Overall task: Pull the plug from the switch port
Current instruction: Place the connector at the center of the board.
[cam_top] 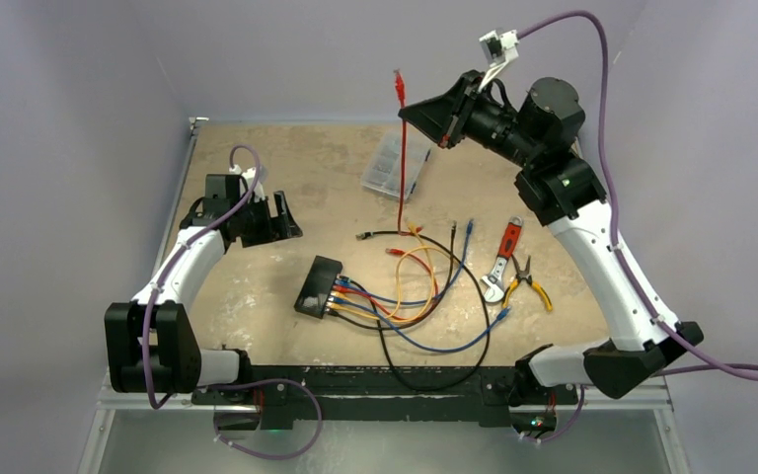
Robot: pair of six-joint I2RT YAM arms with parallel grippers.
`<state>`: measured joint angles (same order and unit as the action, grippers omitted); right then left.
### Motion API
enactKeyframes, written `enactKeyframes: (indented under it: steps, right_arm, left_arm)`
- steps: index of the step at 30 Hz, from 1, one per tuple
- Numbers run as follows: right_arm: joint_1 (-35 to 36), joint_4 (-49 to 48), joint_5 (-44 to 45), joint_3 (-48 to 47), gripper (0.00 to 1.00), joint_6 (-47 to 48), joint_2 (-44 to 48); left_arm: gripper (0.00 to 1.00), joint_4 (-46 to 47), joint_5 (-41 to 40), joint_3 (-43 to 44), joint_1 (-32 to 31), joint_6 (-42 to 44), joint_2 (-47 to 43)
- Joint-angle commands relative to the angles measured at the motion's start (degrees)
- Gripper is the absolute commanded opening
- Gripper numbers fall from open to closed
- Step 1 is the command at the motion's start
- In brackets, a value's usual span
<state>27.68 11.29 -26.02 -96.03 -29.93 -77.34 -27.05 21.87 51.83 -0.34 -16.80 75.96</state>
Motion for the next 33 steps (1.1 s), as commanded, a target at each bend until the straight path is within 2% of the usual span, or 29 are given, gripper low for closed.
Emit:
enactKeyframes:
  steps: [1, 9, 16, 28, 33]
  right_arm:
    - [-0.20, -0.85, 1.99, -4.35, 0.00, 1.26, 2.05]
    - [-0.27, -3.11, 2.95, -4.71, 0.00, 1.57, 5.18]
    - [-0.33, 1.26, 8.36, -5.10, 0.00, 4.51, 3.83]
    - [-1.02, 3.79, 13.41, 2.74, 0.00, 7.49, -0.65]
    - [-5.83, 2.52, 10.70, 6.49, 0.00, 6.03, -2.53]
  left_arm:
    - [0.79, 1.39, 0.81, 0.01, 0.34, 1.11, 0.02]
    - [0.79, 1.36, 0.89, 0.03, 0.34, 1.15, 0.54]
    - [0.79, 1.33, 0.90, 0.09, 0.34, 1.15, 0.42]
    - [0.79, 1.24, 0.83, 0.06, 0.34, 1.20, 0.43]
    - [0.79, 1.23, 0.84, 0.07, 0.34, 1.20, 0.52]
